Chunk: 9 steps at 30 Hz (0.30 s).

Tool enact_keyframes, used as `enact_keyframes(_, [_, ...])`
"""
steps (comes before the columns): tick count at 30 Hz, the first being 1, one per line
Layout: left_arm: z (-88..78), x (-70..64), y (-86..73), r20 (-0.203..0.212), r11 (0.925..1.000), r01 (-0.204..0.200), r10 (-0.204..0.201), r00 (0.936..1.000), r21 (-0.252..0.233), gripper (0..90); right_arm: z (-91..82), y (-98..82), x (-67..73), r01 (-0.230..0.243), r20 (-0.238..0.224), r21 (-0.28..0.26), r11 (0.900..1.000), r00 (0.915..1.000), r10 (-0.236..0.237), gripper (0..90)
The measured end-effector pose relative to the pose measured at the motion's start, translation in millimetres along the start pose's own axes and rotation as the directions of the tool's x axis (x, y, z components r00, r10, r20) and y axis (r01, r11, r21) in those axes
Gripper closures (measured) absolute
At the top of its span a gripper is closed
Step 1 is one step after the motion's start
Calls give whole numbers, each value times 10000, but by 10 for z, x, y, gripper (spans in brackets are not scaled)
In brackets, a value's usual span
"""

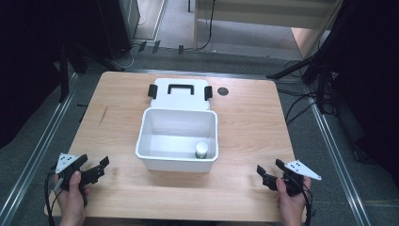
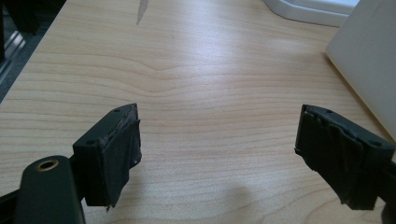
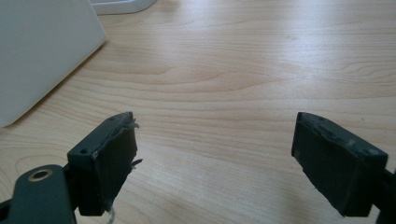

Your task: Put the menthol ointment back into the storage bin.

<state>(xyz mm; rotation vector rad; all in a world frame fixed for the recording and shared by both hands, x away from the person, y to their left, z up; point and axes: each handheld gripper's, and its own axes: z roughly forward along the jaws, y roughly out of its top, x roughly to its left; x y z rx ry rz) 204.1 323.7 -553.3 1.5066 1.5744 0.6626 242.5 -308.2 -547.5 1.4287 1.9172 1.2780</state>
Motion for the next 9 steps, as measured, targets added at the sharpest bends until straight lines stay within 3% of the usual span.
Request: enact_keyframes(9, [0,5,0,65,10000,8,-8,10000,20,146,-10,-3,-10,-126,-49,-50,9999,9999,125,141])
